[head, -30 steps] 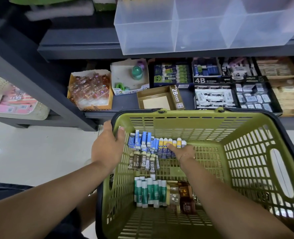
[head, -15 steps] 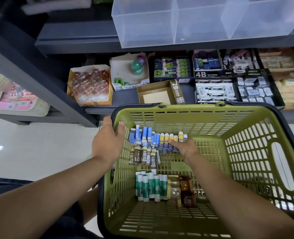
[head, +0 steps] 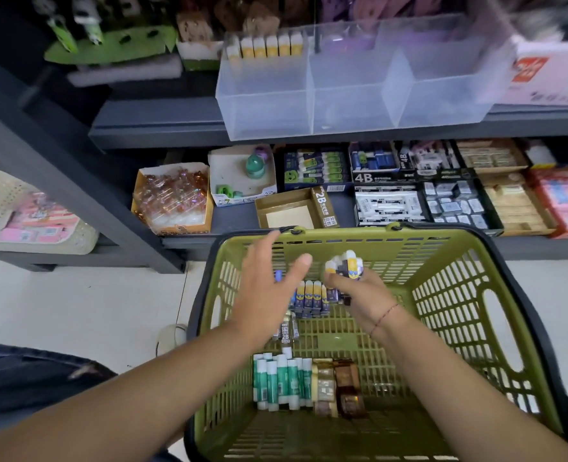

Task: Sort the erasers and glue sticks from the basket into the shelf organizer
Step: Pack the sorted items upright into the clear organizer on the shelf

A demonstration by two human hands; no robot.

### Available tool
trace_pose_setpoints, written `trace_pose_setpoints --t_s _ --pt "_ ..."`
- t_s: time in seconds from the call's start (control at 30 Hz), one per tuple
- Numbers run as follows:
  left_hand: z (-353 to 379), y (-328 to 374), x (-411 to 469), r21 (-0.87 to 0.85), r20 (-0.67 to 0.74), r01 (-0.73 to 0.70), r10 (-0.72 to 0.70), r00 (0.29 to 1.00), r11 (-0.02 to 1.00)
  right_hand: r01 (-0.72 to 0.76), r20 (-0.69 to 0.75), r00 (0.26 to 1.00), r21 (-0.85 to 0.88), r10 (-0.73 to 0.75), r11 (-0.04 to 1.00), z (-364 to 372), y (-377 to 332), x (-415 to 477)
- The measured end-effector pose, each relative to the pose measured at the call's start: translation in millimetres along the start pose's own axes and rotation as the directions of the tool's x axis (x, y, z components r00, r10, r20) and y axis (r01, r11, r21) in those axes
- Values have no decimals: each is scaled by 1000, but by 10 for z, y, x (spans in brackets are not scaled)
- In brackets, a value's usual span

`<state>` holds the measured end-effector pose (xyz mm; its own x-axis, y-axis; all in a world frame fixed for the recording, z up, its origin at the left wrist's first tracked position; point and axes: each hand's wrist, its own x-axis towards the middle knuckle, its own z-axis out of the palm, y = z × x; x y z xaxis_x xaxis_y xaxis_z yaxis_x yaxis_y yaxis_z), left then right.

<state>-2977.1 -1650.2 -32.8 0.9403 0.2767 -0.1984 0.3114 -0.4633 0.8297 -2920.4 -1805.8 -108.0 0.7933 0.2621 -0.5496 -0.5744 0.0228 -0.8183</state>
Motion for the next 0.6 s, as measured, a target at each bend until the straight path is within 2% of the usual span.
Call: trace_pose_setpoints --t_s 0.03,0.07,0.1,0.17,0.2,0.3,0.37,0.43,0.53,0.6 --pt "78 156 -41 -223 159 177 -143 977 959 60 51 997 32 -62 998 84 -147 -115" --pt "158 272 -53 -416 302 334 -218 928 846 116 83 989 39 -119 992 161 -282 -215" --pt "220 354 -47 -542 399 432 -232 887 721 166 83 982 34 -168 986 242 -413 -311" --pt "253 484 15 -696 459 484 -189 868 531 242 64 969 -13 -240 970 366 -603 -421" --pt "243 538 42 -734 459 480 -170 872 480 276 55 960 -43 -274 960 410 -673 -454" --pt "134 683 88 -774 466 483 -148 872 410 324 60 946 -191 -318 927 477 -814 -496" --pt "56 734 124 -778 475 491 -145 868 391 369 103 929 -329 -355 869 490 -890 -479" --pt "-21 775 153 -788 477 491 -136 868 372 433 150 897 -487 -416 759 487 -959 -443" --pt "-118 860 181 -809 485 492 -108 868 322 456 231 869 -717 -438 528 434 -1041 -358" --pt "-166 886 212 -807 496 498 -94 863 317 468 284 865 -752 -413 465 407 -1114 -369"
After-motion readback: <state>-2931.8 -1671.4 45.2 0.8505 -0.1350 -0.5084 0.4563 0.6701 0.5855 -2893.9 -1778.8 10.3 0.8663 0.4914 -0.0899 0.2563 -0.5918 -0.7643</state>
